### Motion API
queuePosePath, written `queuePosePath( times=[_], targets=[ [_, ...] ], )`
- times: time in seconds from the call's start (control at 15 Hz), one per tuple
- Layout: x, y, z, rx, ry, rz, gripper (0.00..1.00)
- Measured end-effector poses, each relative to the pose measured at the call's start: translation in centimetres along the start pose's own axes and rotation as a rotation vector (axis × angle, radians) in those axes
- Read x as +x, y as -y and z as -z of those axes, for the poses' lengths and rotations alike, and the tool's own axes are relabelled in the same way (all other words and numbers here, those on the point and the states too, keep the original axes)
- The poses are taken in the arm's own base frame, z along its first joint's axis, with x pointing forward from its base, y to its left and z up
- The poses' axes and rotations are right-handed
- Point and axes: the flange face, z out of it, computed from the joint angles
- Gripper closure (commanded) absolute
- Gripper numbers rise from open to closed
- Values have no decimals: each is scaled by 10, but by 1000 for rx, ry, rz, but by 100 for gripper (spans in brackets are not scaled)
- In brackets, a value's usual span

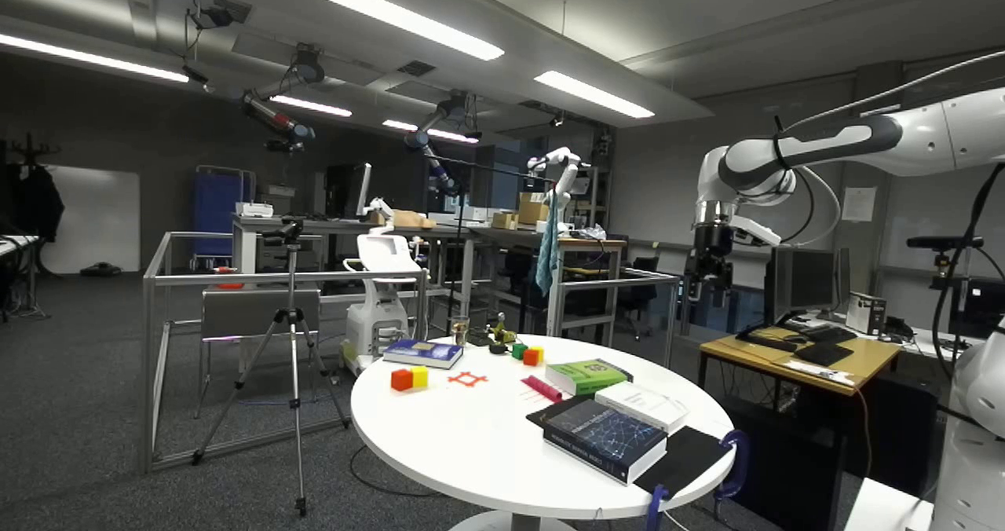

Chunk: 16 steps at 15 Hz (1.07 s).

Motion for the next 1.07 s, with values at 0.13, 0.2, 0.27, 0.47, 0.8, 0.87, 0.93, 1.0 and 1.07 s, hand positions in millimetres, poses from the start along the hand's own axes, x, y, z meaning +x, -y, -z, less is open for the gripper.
queuePosePath(
  times=[0.13, 0.2, 0.27, 0.47, 0.8, 0.87, 0.93, 1.0, 1.07],
  targets=[
    [0, 0, 0, 0, 0, 0, 0],
    [0, 0, 0, 0, 0, 0, 0],
    [0, 0, 0, 0, 0, 0, 0],
    [5, 1, 1, 6, -42, -9, 0],
    [45, -11, -16, 46, -270, -174, 0],
    [55, -18, -22, 51, -307, -217, 0],
    [66, -26, -29, 56, -339, -261, 0],
    [77, -34, -36, 61, -371, -308, 0],
    [87, -42, -42, 66, -401, -353, 0]
  ],
)
